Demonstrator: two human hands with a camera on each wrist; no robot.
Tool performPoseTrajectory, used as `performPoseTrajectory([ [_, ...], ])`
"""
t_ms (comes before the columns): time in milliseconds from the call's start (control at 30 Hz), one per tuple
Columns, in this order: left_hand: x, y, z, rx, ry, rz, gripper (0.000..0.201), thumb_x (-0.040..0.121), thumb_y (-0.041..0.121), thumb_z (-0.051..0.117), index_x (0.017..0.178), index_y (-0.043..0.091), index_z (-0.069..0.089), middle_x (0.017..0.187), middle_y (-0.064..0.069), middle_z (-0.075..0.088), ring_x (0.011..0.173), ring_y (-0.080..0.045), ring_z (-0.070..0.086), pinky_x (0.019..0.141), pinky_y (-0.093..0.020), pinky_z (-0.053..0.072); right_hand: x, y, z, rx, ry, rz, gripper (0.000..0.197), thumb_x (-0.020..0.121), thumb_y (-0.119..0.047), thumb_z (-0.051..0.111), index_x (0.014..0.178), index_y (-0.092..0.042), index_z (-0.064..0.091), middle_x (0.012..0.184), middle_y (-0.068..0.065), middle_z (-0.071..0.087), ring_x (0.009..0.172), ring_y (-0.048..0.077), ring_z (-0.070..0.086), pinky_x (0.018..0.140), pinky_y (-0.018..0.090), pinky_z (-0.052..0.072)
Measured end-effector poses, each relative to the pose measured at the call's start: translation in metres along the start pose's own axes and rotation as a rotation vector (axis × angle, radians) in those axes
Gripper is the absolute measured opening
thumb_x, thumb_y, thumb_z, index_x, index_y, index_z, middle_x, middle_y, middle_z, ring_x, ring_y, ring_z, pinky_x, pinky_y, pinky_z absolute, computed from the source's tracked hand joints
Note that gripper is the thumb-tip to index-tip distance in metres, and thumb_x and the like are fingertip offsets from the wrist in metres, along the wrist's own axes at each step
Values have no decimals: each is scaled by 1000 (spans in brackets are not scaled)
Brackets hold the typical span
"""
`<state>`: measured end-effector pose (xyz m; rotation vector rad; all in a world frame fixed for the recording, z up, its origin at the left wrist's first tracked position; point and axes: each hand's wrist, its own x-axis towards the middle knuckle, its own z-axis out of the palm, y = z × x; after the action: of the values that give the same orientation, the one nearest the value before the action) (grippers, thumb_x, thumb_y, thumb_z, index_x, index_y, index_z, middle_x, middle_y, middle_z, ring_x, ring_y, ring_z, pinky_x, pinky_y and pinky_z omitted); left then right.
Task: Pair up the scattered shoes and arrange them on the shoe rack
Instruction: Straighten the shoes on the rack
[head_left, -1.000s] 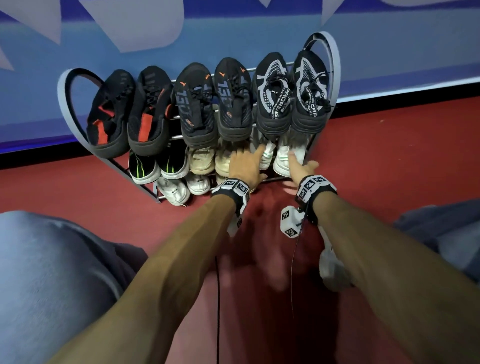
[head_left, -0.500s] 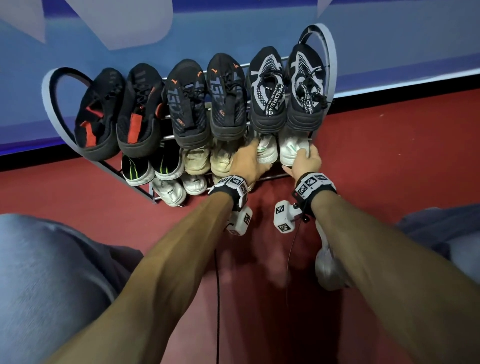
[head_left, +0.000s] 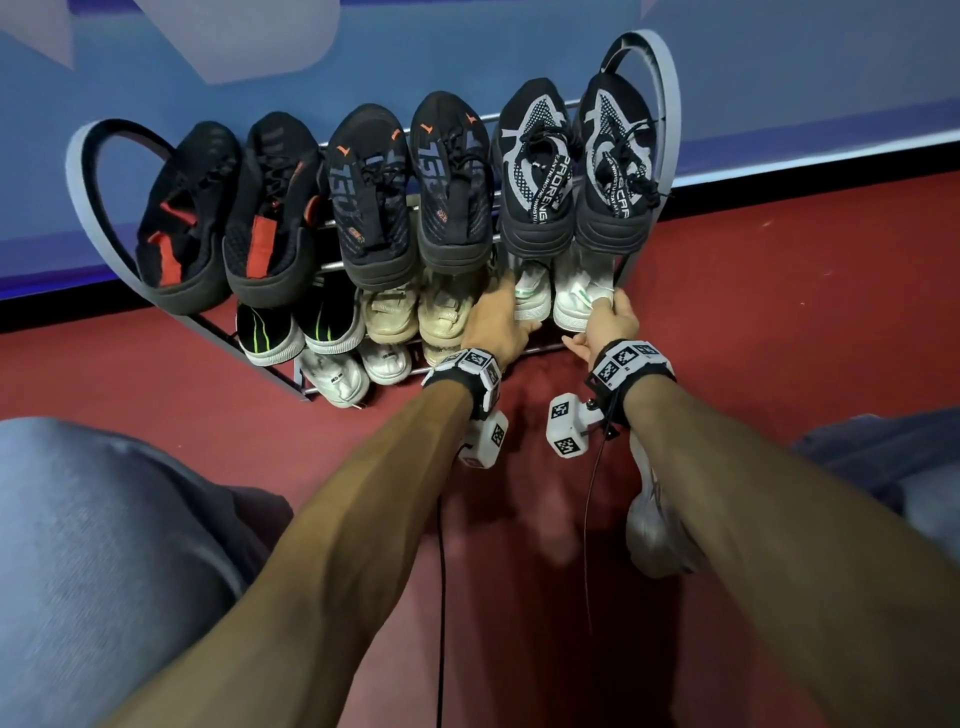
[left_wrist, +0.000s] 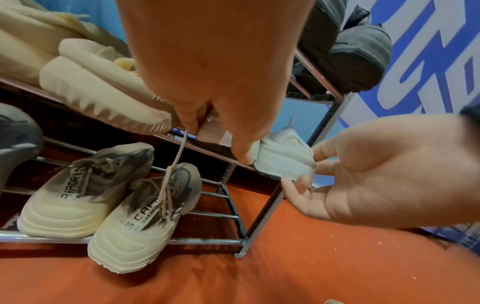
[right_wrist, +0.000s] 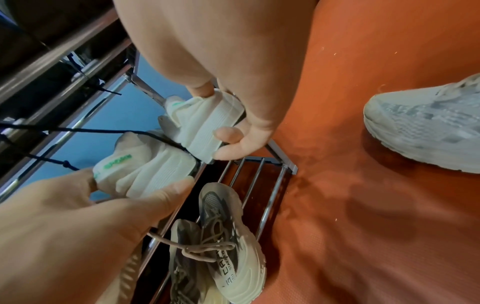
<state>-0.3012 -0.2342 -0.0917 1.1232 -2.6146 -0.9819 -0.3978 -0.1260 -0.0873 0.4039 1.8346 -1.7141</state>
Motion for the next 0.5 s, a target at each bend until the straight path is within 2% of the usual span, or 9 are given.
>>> performPoseTrajectory([
  [100,-2,2,-1,30,-3,7,81,86,33,78,150,16,31,133,-19,61,122,-38,59,102,-42,50,4,3,-2,0,-16,0,49,99,-21,42,146,-33,46,95,1,62,45,10,45,67,38,63],
  [200,-7,6,-3,162,24,6,72,89,33,74,147,14,34,118,-19,67,109,-40,64,90,-44,53,8,8,-1,3,-13,5,51,99,-20,41,147,-33,44,84,-2,59,43,10,44,72,40,63],
  [267,-13,6,-1,300,64,55,64,92,33,70,143,11,39,112,-19,67,106,-40,63,90,-44,50,8,8,1,33,-17,19,50,100,-21,40,148,-34,43,91,0,61,42,10,45,73,40,63],
  [333,-16,4,2,388,81,103,58,94,31,67,141,10,41,116,-19,65,109,-39,60,94,-44,46,6,6,4,58,-14,21,49,102,-19,38,148,-33,42,104,1,60,42,12,45,72,39,62],
  [433,-15,3,0,356,56,108,58,95,28,65,142,9,39,115,-22,65,108,-41,61,91,-46,47,2,3,7,122,24,-1,47,102,-17,35,145,-29,46,123,3,58,52,14,46,62,34,61],
  [500,-15,2,-2,330,54,117,58,95,28,64,143,8,37,113,-22,65,107,-42,62,89,-47,48,2,4,8,155,55,-20,45,101,-18,35,142,-29,49,129,3,59,61,12,47,54,29,59],
])
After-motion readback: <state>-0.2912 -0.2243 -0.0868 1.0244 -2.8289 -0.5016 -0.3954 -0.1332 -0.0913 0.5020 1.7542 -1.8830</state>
